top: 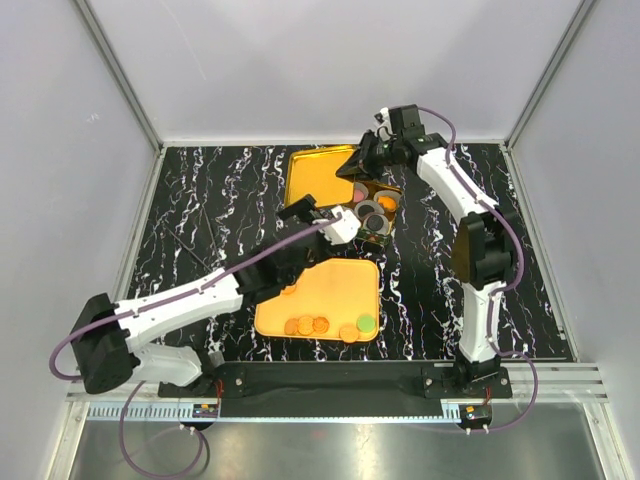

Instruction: Pack the cookies

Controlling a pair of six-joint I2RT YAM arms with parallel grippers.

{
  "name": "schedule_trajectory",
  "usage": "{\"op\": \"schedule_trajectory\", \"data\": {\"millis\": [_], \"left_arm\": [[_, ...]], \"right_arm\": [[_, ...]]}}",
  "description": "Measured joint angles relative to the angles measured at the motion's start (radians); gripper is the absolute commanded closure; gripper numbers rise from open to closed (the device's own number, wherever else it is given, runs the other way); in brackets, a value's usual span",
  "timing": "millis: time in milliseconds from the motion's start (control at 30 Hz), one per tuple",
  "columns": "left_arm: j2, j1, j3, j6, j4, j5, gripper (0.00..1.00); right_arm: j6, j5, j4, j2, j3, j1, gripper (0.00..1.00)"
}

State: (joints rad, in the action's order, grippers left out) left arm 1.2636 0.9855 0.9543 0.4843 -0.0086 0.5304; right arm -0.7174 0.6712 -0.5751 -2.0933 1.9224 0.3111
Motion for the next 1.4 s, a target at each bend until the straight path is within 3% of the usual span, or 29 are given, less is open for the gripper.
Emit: {"op": "schedule_trajectory", "data": {"millis": [267,533,667,800,1100,1133,1200,1300,1367,1400], "left_arm": [[0.109,0.028,-0.051,0.221,0.289,0.026,0.05],[0.29,0.018,-0.037,0.376,0.484,0.106,0.14],[0.323,0.016,-0.012,0.447,0.587,0.152,0.26],[0.333,0.014,-0.001,0.501,0.655,0.179,0.51],[0.4,0.018,-0.008,0.636,0.71,0.174,0.9],[0.404,0.019,-0.01,0.648,0.722,0.174,1.0],[0.407,0.019,-0.013,0.678,0.743,0.174,1.0],[0.407,0.02,-0.013,0.696,0.748,0.173,1.0],[0.407,0.021,-0.009,0.687,0.738,0.172,1.0],[0.407,0.021,-0.002,0.674,0.717,0.169,1.0]], "right_arm": [[-0.022,-0.01,-0.022,0.067,0.013,0.0,1.0],[-0.024,-0.026,-0.021,0.174,-0.074,0.0,1.0],[-0.026,-0.025,-0.008,0.2,-0.123,0.0,1.0],[-0.041,-0.022,0.011,0.203,-0.161,0.0,1.0],[-0.058,-0.027,0.063,0.22,-0.185,-0.002,1.0],[-0.051,-0.03,0.066,0.224,-0.188,-0.002,0.99],[-0.051,-0.031,0.072,0.229,-0.195,-0.003,0.98],[-0.051,-0.032,0.09,0.242,-0.21,-0.004,0.87],[-0.048,-0.034,0.098,0.251,-0.219,-0.004,0.71],[-0.044,-0.037,0.1,0.252,-0.22,-0.004,0.55]]}}
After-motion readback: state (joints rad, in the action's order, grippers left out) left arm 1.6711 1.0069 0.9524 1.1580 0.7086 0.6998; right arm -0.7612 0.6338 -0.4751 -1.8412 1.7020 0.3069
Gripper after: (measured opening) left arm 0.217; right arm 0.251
